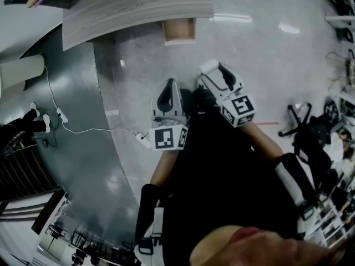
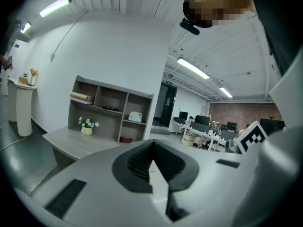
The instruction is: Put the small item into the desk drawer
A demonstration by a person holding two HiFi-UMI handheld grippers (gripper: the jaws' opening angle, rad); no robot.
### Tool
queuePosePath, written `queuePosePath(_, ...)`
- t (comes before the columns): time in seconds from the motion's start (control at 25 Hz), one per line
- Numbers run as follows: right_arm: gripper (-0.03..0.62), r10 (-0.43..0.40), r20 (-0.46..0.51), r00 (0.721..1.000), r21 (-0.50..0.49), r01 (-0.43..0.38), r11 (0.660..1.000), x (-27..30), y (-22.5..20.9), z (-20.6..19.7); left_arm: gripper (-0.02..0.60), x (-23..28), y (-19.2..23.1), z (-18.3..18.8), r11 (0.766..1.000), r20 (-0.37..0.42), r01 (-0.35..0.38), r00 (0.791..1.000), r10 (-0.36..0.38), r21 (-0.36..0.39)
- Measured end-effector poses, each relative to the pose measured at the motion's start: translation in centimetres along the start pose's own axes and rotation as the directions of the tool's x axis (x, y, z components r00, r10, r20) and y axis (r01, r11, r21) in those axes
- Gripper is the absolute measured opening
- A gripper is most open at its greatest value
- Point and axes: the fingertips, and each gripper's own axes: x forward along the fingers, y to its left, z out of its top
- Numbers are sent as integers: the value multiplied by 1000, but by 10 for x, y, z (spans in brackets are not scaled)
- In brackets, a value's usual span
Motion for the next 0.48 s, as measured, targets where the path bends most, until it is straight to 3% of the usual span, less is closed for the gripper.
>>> queuePosePath(0.16,253,11,-6,1000,-15,-11,1000,18,-6,-5,-2,14,11,3,999,7,-19,1000,19,-44)
queuePosePath(0.48,253,-34,-45,998,4,35,999,66,-27,-15,-2,59,34,1,998,-10,11,1000,-11,-54)
